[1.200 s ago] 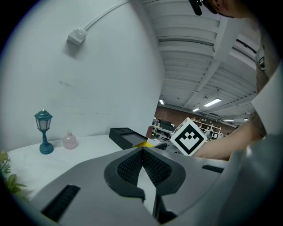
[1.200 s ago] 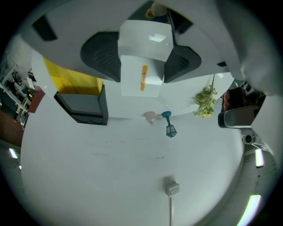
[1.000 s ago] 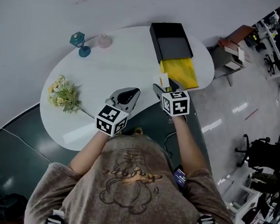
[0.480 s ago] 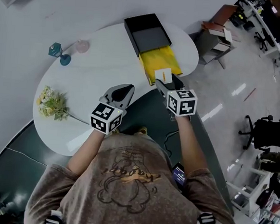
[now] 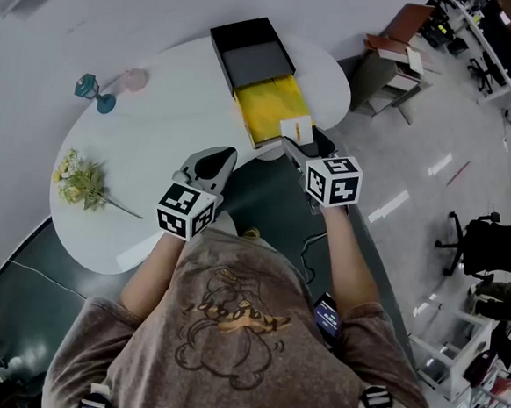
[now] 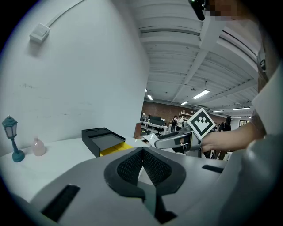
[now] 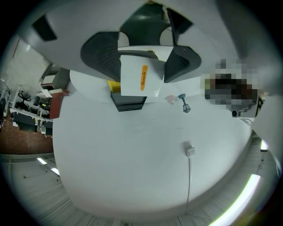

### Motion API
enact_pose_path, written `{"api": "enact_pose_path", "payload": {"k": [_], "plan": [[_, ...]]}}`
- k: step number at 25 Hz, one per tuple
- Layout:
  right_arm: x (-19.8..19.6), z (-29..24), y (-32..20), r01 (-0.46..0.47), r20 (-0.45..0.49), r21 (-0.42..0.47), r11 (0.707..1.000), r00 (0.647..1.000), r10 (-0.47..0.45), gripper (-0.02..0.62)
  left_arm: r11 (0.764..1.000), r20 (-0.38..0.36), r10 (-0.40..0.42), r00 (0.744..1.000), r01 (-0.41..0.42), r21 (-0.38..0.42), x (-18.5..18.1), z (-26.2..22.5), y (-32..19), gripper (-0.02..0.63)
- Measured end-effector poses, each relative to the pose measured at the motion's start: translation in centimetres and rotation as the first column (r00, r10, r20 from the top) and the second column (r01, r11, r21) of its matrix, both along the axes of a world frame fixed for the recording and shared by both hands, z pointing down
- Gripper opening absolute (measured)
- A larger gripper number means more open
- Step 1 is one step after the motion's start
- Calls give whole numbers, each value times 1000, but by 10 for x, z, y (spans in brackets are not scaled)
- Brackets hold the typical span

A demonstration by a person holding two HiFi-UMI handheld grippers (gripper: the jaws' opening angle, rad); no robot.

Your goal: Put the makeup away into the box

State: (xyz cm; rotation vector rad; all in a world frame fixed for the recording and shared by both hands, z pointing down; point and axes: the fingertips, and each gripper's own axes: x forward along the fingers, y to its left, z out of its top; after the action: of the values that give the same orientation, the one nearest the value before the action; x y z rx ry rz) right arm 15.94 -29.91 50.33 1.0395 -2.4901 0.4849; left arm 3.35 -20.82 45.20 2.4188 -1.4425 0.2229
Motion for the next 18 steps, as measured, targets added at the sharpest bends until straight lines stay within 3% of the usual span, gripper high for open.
{"api": "enact_pose_path", "payload": {"k": [7, 18], "plan": [[13, 9, -15, 24, 4, -19, 1000, 1000, -24, 312, 1000, 7, 13, 1000, -13, 1, 20, -2, -16, 20], [-3, 27, -72, 83, -24, -43, 996, 996, -84, 313, 999, 9, 39, 999, -39, -12, 30, 4, -76, 20]]}}
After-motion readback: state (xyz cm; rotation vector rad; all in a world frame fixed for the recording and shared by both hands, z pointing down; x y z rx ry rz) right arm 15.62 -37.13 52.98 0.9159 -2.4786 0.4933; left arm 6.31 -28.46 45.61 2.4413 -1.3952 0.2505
